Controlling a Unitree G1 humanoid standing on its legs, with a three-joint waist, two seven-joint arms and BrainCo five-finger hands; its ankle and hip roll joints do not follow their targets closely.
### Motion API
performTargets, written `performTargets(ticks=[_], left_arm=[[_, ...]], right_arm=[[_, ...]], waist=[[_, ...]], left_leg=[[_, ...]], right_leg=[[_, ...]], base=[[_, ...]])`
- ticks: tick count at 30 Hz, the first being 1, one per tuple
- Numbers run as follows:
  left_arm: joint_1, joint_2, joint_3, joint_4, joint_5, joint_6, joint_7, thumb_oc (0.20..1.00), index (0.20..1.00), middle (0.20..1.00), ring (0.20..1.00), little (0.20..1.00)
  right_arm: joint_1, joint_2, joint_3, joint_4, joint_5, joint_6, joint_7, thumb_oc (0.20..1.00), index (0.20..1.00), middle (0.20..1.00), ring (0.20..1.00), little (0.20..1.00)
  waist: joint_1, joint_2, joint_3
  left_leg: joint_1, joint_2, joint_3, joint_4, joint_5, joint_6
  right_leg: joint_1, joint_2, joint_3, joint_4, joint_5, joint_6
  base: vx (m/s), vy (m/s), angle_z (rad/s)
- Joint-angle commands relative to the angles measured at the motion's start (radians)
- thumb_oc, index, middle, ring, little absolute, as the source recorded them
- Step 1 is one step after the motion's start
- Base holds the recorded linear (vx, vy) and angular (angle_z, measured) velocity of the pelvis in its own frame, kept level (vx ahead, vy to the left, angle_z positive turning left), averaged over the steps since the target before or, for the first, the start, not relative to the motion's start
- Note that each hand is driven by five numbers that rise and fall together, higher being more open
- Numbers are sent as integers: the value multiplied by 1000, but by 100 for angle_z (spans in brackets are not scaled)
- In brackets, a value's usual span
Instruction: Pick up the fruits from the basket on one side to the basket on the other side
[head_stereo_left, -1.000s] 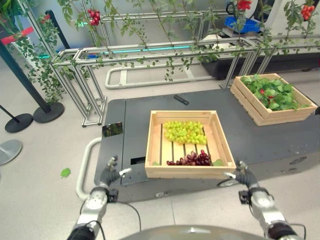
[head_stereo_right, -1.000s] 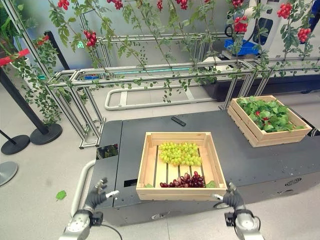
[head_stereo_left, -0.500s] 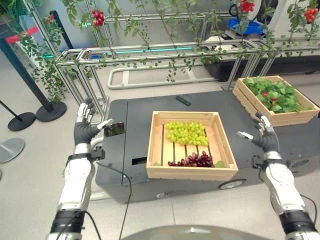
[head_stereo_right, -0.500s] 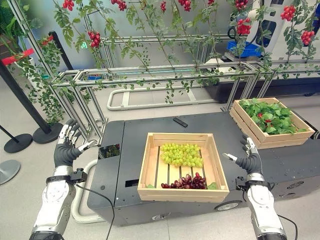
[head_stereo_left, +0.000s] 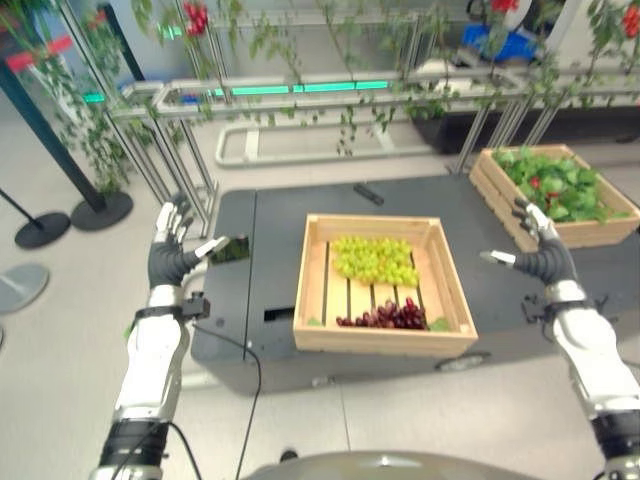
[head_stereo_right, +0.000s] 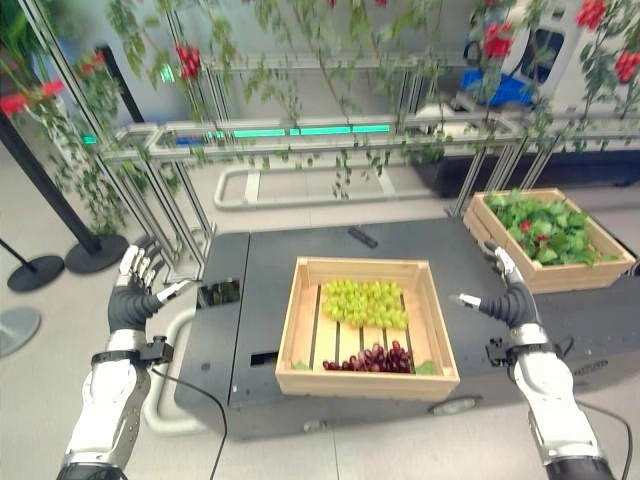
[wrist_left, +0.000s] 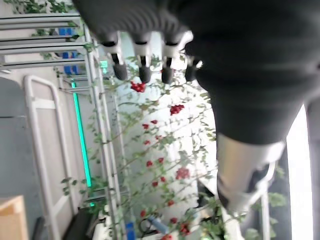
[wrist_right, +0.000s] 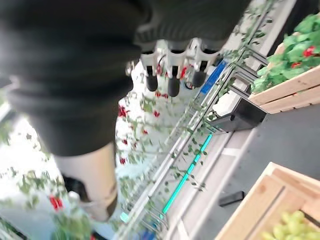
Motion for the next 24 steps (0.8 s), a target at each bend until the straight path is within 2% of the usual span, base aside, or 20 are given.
performTargets(ticks=[1, 3, 4, 5, 8, 11, 20, 24], left_arm=[[-88, 86, 21, -71, -21, -70, 20, 1000, 1000, 1000, 1000, 1000], [-92, 94, 23, -95, -20, -73, 24, 1000, 1000, 1000, 1000, 1000], [-94, 93, 23, -96, -20, -72, 24, 1000, 1000, 1000, 1000, 1000], [-110, 104, 25, -115, -19, -78, 34, 1000, 1000, 1000, 1000, 1000], [-144, 113, 8, -131, -27, -86, 55, 1000, 1000, 1000, 1000, 1000], [-163, 100, 5, -139, -25, -88, 83, 1000, 1000, 1000, 1000, 1000], [-227, 78, -8, -151, -14, -89, 143, 1000, 1000, 1000, 1000, 1000], [-250, 60, -20, -147, -34, -86, 165, 1000, 1000, 1000, 1000, 1000]], right_arm=[[-171, -121, 35, -44, -79, -24, -5, 1000, 1000, 1000, 1000, 1000], [-196, -181, 45, -49, -145, -15, -10, 1000, 1000, 1000, 1000, 1000], [-200, -182, 47, -46, -146, -15, -12, 1000, 1000, 1000, 1000, 1000], [-226, -230, 52, -60, -217, -4, -27, 1000, 1000, 1000, 1000, 1000], [-316, -268, 106, -44, -250, 8, -43, 1000, 1000, 1000, 1000, 1000], [-407, -277, 164, -4, -256, 24, -52, 1000, 1000, 1000, 1000, 1000], [-659, -291, 350, 93, -310, 59, -52, 1000, 1000, 1000, 1000, 1000], [-841, -282, 468, 196, -342, 94, -62, 1000, 1000, 1000, 1000, 1000]], waist=[[41, -39, 77], [52, -45, 112], [50, -44, 111], [61, -48, 148], [77, -43, 202], [89, -35, 234], [119, -23, 320], [131, -24, 361]], left_leg=[[-23, 0, 45, 27, -76, -14], [-73, 3, 33, 57, -73, -15], [-79, 3, 31, 62, -75, -15], [-130, 4, 17, 99, -76, -17], [-221, 1, -4, 180, -88, -22], [-291, 1, -19, 221, -91, -26], [-399, -2, -52, 237, -64, -33], [-446, -11, -59, 261, -65, -30]], right_leg=[[-60, -48, 13, 98, -96, 94], [-109, -51, 5, 138, -103, 91], [-115, -52, 4, 145, -106, 91], [-157, -56, -7, 182, -117, 88], [-235, -71, -21, 259, -137, 85], [-311, -81, -31, 324, -152, 81], [-432, -85, -49, 389, -165, 74], [-477, -86, -50, 408, -166, 69]], base=[[-55, -4, 11], [-33, -10, 11], [-68, -28, 10], [-59, -28, 15], [-70, -14, 37], [-44, -9, 26], [-32, -31, 20], [-31, -19, 16]])
